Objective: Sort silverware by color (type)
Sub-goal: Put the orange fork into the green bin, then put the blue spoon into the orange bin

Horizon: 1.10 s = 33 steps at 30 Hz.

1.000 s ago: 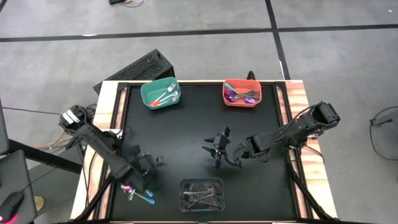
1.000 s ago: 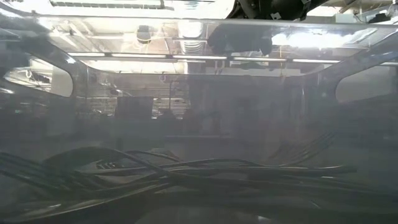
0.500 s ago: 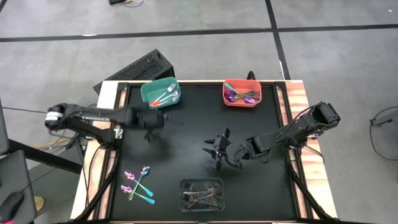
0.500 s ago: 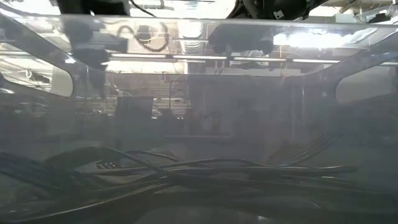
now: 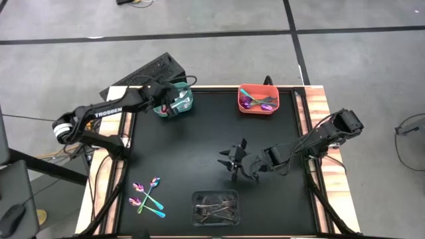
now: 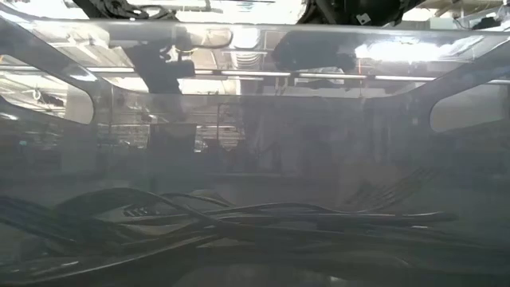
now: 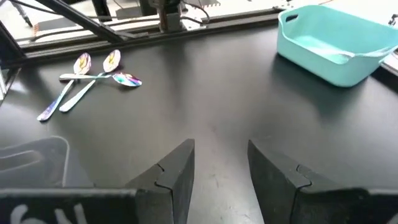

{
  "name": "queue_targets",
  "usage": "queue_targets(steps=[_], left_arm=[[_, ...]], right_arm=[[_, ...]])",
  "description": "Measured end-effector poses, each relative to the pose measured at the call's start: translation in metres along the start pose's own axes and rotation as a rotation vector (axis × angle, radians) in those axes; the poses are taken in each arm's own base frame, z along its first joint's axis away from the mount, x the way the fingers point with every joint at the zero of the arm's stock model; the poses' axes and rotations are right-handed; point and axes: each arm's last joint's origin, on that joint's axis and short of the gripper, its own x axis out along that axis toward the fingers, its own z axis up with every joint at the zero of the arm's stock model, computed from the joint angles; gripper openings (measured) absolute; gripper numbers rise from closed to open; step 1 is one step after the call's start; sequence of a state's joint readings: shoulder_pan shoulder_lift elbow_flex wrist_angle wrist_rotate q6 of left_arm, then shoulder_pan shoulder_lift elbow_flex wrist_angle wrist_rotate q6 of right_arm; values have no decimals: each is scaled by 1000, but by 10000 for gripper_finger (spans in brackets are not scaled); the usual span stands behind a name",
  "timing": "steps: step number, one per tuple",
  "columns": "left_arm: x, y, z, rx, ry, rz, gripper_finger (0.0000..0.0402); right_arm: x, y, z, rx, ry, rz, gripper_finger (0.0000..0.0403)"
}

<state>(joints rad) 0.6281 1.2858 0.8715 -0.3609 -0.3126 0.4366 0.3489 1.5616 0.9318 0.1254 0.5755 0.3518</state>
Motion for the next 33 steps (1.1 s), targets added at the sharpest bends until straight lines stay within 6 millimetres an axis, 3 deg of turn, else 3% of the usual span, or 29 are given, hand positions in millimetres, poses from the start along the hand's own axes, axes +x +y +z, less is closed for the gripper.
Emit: queue_targets(steps=[6, 9, 18, 24, 28, 33], left_arm=[[18, 3, -12, -40, 100, -42, 9], [26, 3, -15, -72, 163, 25, 15], [32, -4, -20, -68, 243, 25, 99], [6, -18, -32, -157, 370, -98, 131], [-18, -34, -42, -198, 504, -227, 130], [-56, -61, -47, -210, 589, -258, 118]], right_arm=[[1, -2, -1, 23, 9, -8, 166], [2, -3, 0, 61, 8, -14, 166], [1, -3, 0, 65, 7, -11, 166], [2, -3, 0, 68, 3, -11, 166], [2, -2, 3, 87, -23, -1, 166], [1, 0, 9, 122, -73, 19, 166]])
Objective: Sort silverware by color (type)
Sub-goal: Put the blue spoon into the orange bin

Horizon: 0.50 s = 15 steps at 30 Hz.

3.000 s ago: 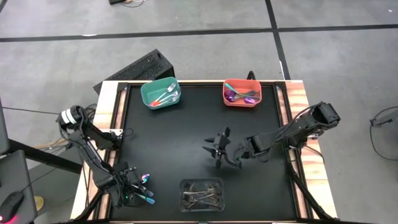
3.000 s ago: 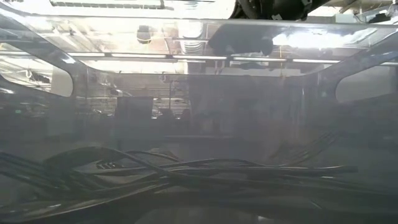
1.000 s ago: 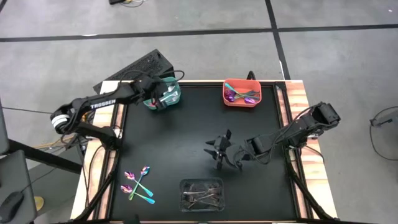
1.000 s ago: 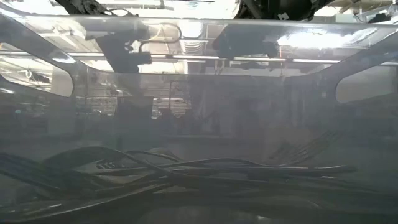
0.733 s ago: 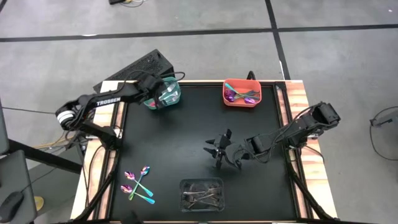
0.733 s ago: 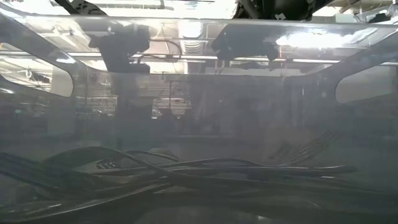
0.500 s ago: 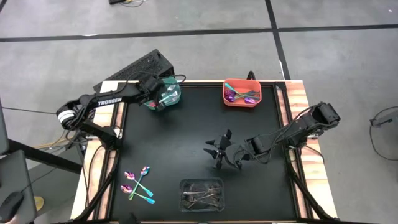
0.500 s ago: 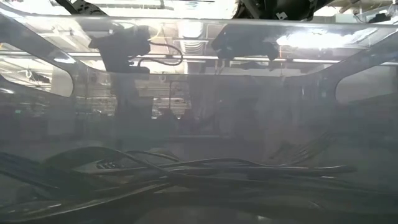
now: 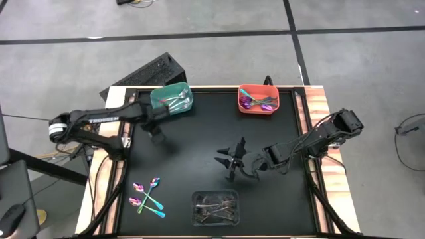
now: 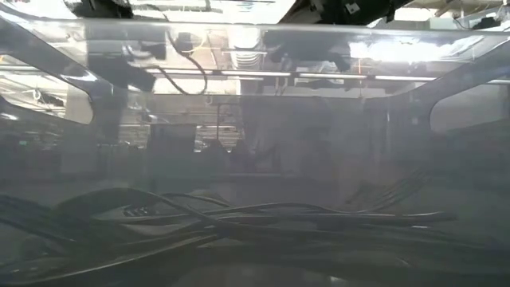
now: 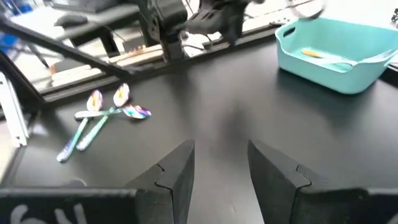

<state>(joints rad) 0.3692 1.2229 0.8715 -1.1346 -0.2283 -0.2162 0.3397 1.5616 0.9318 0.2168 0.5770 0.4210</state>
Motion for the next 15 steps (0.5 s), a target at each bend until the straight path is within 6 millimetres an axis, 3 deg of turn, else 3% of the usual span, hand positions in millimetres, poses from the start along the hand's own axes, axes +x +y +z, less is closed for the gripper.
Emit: queue_targets(steps=[7, 15], left_arm=[[-21, -52, -61, -44, -18, -149, 110], [-13, -93, -128, -162, -19, -366, 110]], right_arm=[[-2, 4, 1, 13, -21, 21, 166], [-5, 9, 2, 18, -43, 46, 166]])
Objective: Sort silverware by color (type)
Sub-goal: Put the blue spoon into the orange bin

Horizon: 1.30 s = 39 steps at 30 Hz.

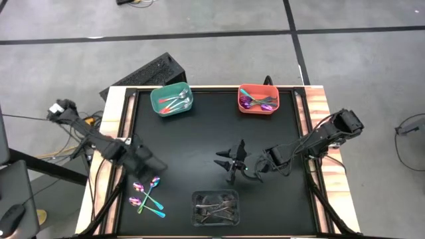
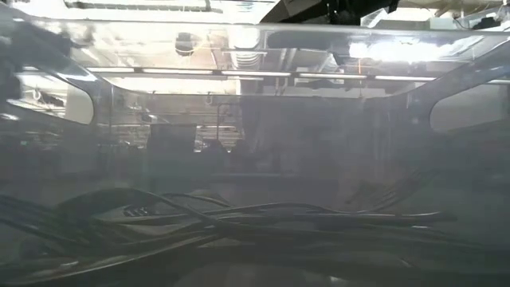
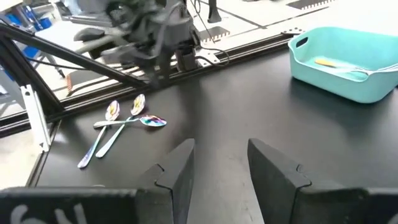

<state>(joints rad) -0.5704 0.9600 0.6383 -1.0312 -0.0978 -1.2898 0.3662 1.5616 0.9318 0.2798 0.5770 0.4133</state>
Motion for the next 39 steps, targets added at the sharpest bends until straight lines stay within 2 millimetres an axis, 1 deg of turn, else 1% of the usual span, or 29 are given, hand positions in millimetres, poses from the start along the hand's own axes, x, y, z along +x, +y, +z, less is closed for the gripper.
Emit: queue_targets(steps=[3, 7, 10, 13, 21, 27, 30, 32, 34, 37, 39], left_arm=[[14, -9, -19, -23, -4, -96, 110], [34, -17, -38, -47, 0, -164, 110], [44, -19, -47, -50, 17, -144, 110], [51, -22, -52, -57, 23, -118, 110], [65, -40, -55, 0, 18, -183, 110], [73, -42, -56, 30, 3, -136, 106], [74, -41, -55, 69, -32, -117, 80], [73, -41, -55, 105, -55, -119, 46], [71, -42, -52, 139, -129, -120, 14], [63, -43, -47, 210, -244, -91, 6], [54, -54, -44, 274, -334, -133, 2]], right_arm=[[0, 0, 0, -3, 0, 0, 166], [0, -1, 0, -3, 0, -2, 166], [1, -1, 0, -6, 0, -5, 166], [1, -2, 1, -5, 0, -8, 166], [3, -4, 2, -3, -2, -16, 166], [3, -4, 2, -2, -1, -15, 166], [3, -4, 2, 1, -1, -15, 166], [3, -4, 2, 8, -3, -14, 166], [3, -4, 1, 37, -4, -14, 166], [12, -2, -4, 77, -27, -8, 166], [21, 1, -10, 101, -52, 22, 166]])
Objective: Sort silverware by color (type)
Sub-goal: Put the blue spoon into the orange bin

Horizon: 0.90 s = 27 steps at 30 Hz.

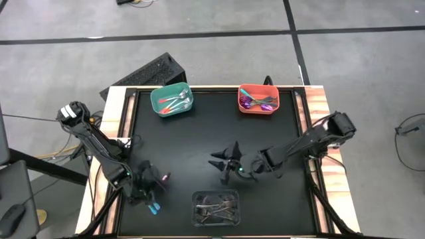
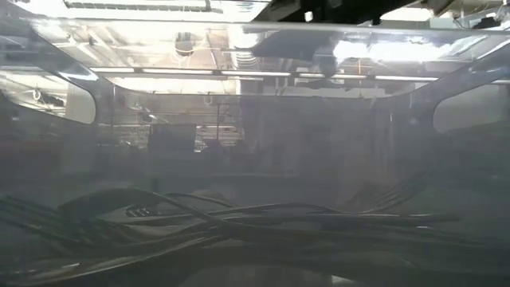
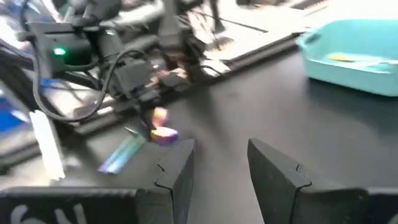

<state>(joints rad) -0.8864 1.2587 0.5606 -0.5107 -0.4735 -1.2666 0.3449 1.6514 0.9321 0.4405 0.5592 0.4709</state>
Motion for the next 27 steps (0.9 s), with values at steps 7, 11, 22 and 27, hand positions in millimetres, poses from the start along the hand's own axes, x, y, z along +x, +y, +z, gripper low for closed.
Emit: queue_targets(steps=[7, 11, 22, 27], left_arm=[[-13, -24, 22, 370, -248, -32, 1], [-14, -34, 31, 484, -333, -92, 1], [-12, -39, 47, 532, -417, -106, 0], [-12, -40, 48, 584, -434, -104, 0]], right_arm=[[37, 4, -21, 53, -20, 280, 166], [55, 19, -23, -95, -55, 387, 171], [80, 61, -9, -287, -24, 422, 218], [84, 63, -5, -276, 40, 400, 218]])
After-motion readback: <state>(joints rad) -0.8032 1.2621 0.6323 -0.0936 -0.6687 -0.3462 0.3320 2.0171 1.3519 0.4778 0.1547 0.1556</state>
